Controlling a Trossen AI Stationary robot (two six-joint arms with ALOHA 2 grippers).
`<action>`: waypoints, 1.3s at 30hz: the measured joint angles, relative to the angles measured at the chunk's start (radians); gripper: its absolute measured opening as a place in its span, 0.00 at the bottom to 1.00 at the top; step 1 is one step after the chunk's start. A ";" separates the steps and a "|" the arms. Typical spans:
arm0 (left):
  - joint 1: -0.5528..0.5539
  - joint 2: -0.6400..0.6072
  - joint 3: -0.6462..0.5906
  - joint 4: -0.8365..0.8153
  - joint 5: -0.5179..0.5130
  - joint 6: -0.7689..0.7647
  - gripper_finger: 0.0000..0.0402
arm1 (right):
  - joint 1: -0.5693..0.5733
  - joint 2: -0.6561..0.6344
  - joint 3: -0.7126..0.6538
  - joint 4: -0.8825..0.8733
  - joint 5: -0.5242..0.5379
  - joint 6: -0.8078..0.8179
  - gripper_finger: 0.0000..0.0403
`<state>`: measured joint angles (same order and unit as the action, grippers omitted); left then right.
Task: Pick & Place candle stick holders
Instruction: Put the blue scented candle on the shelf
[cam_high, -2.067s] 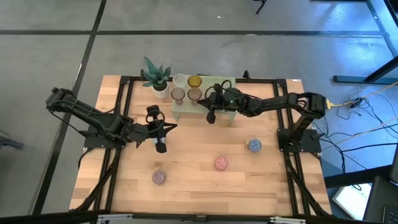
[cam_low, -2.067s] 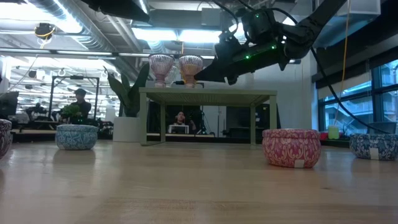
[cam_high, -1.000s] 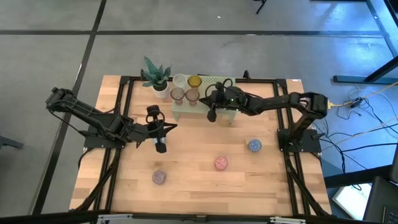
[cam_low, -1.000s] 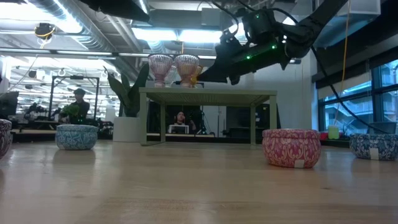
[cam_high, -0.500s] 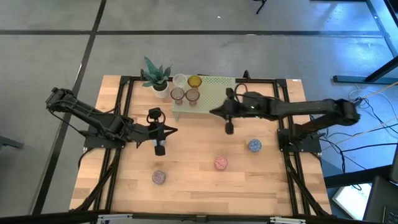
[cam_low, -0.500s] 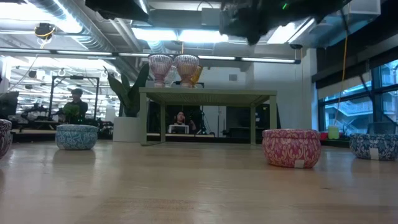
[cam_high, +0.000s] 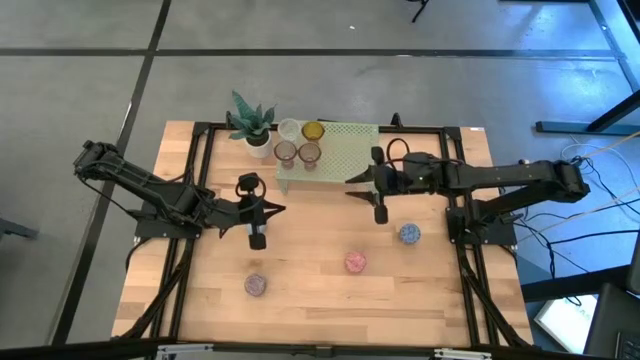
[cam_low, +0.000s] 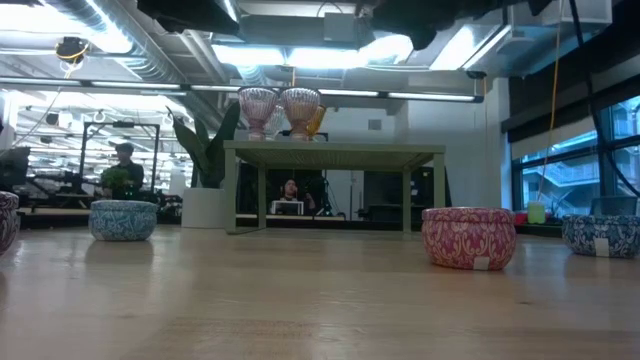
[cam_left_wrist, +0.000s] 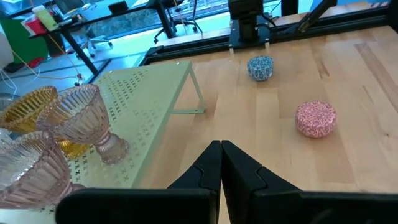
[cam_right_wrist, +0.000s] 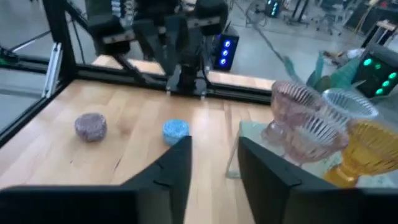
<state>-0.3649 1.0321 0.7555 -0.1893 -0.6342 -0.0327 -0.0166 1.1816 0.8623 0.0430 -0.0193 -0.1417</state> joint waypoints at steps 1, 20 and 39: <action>0.000 0.000 0.000 0.000 0.000 -0.009 0.01 | 0.000 0.000 0.000 -0.017 -0.009 0.001 0.36; 0.040 0.000 0.000 -0.024 0.026 -0.036 0.01 | 0.187 -0.005 0.151 -1.037 -0.074 0.579 0.56; 0.175 0.000 0.000 -0.103 0.081 -0.043 0.03 | 0.230 -0.004 -0.128 -1.092 -0.060 0.762 0.67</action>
<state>-0.1899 1.0325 0.7555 -0.2928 -0.5531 -0.0755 0.2138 1.1774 0.7343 -1.0486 -0.0797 0.6207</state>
